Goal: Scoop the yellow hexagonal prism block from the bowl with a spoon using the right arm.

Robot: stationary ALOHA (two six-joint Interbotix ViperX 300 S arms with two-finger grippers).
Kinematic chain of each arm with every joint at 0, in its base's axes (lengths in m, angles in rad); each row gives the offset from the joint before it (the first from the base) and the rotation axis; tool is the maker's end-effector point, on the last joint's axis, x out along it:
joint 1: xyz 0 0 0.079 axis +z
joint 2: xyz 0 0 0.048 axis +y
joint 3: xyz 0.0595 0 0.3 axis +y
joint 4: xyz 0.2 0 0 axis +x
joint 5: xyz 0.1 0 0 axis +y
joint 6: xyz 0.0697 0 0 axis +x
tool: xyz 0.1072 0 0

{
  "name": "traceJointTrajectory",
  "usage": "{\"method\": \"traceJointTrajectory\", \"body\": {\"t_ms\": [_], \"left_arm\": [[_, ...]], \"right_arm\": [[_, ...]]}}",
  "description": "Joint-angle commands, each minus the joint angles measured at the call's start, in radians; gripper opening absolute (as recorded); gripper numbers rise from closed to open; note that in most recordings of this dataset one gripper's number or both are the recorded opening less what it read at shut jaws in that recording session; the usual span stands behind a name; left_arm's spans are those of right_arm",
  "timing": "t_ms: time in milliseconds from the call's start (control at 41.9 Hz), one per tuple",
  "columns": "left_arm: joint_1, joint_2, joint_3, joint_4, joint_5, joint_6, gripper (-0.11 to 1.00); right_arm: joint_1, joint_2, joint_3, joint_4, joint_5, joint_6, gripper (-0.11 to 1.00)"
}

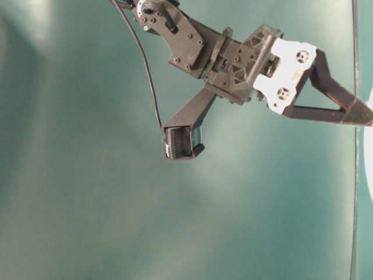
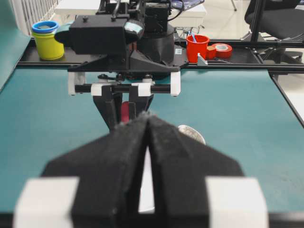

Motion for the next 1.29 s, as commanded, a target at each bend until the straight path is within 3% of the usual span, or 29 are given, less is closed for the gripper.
{"method": "traceJointTrajectory", "body": {"t_ms": [0, 812, 1266], "left_arm": [[0.002, 0.009, -0.009, 0.003, -0.005, -0.002, 0.00], [0.002, 0.009, -0.008, 0.003, -0.005, -0.002, 0.00], [0.000, 0.009, -0.008, 0.003, -0.002, -0.002, 0.00]], "right_arm": [[0.002, -0.014, -0.025, 0.005, -0.015, 0.002, 0.24], [0.002, -0.020, -0.040, 0.029, -0.060, 0.003, 0.24], [0.002, -0.153, -0.046, 0.035, -0.017, 0.044, 0.24]]}}
